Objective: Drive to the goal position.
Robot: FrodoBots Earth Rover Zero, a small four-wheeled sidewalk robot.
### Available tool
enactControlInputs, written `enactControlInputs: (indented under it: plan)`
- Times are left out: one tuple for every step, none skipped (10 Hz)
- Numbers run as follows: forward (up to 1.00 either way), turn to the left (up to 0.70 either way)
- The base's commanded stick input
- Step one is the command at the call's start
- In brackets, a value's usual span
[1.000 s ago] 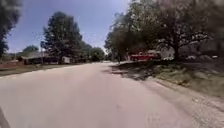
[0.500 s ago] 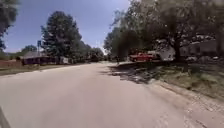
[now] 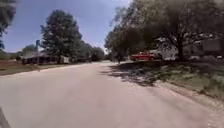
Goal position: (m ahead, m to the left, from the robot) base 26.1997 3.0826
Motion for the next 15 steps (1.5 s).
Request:
enactControlInputs:
  plan:
    - [0.70,0.00]
    - [0.70,0.00]
    - [0.70,0.00]
    - [0.70,0.00]
    - [0.70,0.00]
    - [0.70,0.00]
    - [0.70,0.00]
    - [0.70,0.00]
    - [0.70,0.00]
    - [0.70,0.00]
    - [0.70,0.00]
    - [0.70,0.00]
    - [0.70,0.00]
    - [0.70,0.00]
    - [0.70,0.00]
